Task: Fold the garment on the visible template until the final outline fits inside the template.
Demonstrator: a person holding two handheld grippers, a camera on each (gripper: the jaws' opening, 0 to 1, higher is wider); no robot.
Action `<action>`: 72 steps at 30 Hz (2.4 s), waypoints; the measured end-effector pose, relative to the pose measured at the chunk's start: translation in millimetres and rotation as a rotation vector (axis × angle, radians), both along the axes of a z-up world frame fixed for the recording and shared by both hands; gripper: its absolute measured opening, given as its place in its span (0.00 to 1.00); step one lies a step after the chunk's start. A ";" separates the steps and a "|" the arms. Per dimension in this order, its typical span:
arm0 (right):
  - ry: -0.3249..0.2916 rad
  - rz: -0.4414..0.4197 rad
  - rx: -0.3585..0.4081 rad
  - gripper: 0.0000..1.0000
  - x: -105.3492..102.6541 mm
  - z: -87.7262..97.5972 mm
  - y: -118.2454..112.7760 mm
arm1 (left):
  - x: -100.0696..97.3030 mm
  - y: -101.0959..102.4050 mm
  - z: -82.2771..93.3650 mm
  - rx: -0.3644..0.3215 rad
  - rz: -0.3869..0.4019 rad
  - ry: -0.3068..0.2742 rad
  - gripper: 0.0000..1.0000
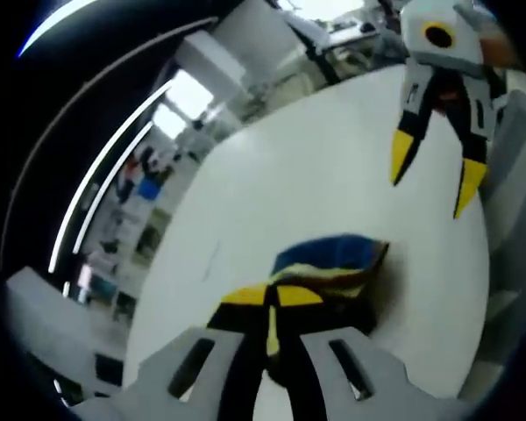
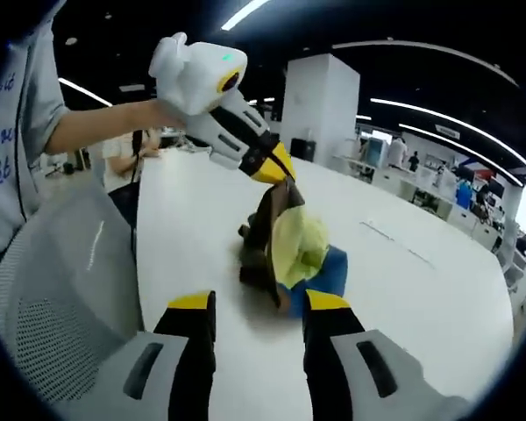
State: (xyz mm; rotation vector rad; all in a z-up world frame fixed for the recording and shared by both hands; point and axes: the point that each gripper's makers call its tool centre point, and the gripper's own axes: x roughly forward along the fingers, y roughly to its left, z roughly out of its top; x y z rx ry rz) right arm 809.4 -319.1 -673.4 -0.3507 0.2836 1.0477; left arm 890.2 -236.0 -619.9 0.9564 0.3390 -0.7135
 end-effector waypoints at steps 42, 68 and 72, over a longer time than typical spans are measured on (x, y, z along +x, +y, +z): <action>-0.116 0.016 -0.159 0.06 80.7 -60.8 17.8 | 20.9 38.6 6.5 0.033 0.065 0.004 0.00; -0.165 -0.084 -0.085 0.01 107.6 2.6 7.8 | 14.1 80.1 8.5 -0.011 0.155 -0.007 0.00; -0.164 -0.088 -0.082 0.01 109.1 12.2 11.8 | 11.1 85.6 11.7 -0.024 0.166 -0.013 0.00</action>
